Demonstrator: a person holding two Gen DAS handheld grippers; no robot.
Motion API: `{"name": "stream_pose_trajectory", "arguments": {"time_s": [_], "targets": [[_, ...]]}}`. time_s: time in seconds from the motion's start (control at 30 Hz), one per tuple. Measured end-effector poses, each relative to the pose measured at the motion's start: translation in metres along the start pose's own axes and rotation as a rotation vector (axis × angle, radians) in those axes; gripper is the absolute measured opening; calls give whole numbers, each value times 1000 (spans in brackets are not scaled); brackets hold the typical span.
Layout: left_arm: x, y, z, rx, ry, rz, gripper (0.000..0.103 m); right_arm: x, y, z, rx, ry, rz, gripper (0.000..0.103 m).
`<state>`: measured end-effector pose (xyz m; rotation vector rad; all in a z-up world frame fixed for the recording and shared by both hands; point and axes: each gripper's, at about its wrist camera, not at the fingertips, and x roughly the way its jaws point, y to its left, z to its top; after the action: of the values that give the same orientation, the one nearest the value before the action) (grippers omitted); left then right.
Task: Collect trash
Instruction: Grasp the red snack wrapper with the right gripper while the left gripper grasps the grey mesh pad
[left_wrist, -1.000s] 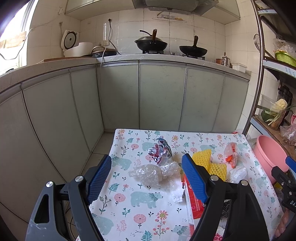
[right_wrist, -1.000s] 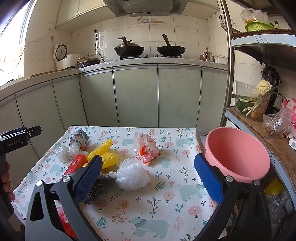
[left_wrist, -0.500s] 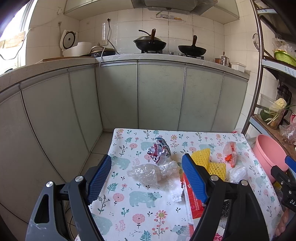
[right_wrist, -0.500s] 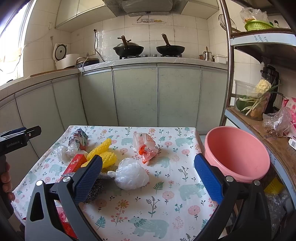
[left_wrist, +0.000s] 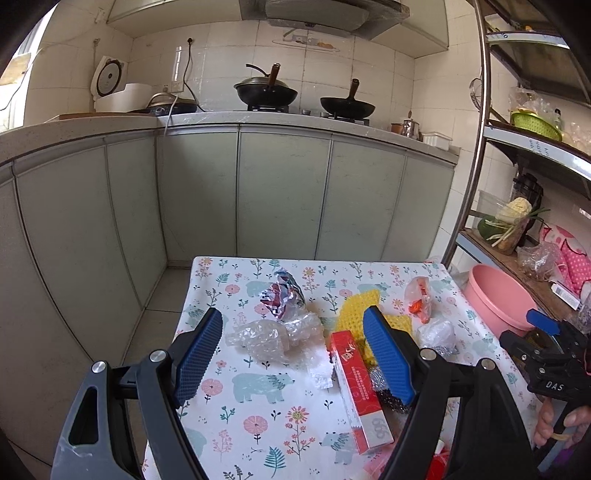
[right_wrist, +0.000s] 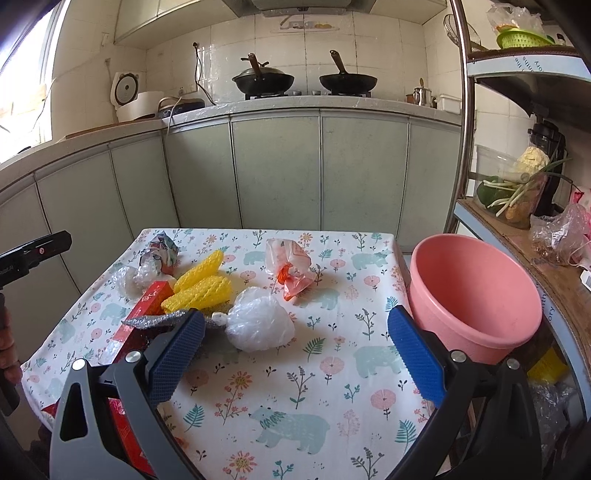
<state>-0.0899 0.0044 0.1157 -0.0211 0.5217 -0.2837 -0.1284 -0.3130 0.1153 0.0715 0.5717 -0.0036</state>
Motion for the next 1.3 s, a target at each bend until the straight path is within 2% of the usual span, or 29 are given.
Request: {"name": "stream_pose_trajectory", "arguments": {"time_s": [0.13, 0.2, 0.4, 0.47, 0.53, 0.73, 0.97, 1.03, 1.1, 1.17, 1.2, 1.3], "targets": [[-3, -4, -9, 13, 43, -67, 78, -1, -3, -6, -5, 35, 22, 100], [-6, -5, -13, 14, 65, -99, 78, -2, -5, -7, 10, 69, 75, 100], [-14, -8, -18, 55, 74, -101, 78, -11, 4, -12, 19, 245, 456, 99], [-14, -8, -20, 48, 82, -100, 78, -15, 15, -14, -12, 291, 558, 99], [-13, -6, -21, 37, 90, -103, 78, -18, 26, -17, -45, 324, 619, 99], [-11, -10, -25, 45, 128, -111, 78, -5, 46, -29, -64, 441, 689, 99], [-8, -16, -36, 46, 165, -129, 78, 21, 70, -44, -136, 552, 653, 99], [-6, -18, -37, 51, 172, -128, 78, 28, 75, -49, -148, 581, 638, 82], [-5, -18, -38, 53, 177, -125, 78, 37, 74, -53, -143, 618, 614, 57], [-3, -18, -37, 50, 181, -125, 78, 42, 69, -54, -110, 630, 617, 45], [-1, -18, -38, 50, 182, -125, 78, 41, 66, -55, -101, 632, 624, 33], [4, -20, -36, 50, 188, -131, 78, 37, 55, -53, -61, 607, 643, 21]]}}
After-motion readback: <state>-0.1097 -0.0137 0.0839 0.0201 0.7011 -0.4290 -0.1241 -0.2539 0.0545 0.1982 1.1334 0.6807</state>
